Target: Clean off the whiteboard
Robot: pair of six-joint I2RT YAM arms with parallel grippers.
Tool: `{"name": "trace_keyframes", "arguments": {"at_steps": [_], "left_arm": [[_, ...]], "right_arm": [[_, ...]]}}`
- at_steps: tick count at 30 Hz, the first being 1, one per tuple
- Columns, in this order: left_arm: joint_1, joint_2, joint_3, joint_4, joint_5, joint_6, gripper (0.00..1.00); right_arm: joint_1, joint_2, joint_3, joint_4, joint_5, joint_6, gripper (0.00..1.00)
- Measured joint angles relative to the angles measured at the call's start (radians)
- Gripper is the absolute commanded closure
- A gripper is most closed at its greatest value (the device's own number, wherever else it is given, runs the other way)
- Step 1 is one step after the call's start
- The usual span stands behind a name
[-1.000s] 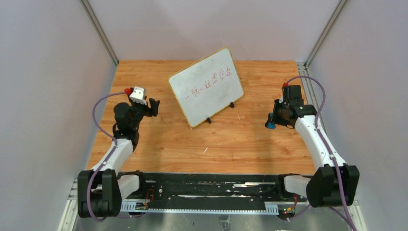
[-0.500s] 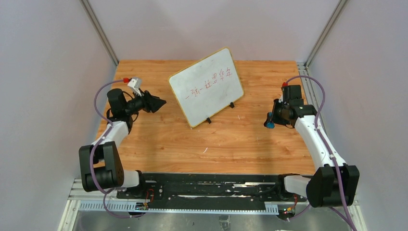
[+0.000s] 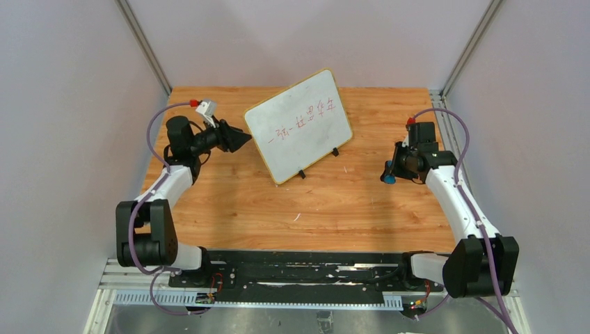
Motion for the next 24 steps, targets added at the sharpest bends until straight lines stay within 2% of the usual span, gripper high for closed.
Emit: {"name": "trace_keyframes", "arguments": {"at_steps": [16,24], "left_arm": [[-0.041,0.108,0.064,0.002,-0.044,-0.003,0.42],[-0.053,0.111,0.076,0.005,-0.045,-0.004,0.49]], "right_arm": [[0.000,0.006,0.016,0.000,0.000,-0.012,0.99],[0.000,0.032,0.017,0.002,-0.003,-0.014,0.99]]}}
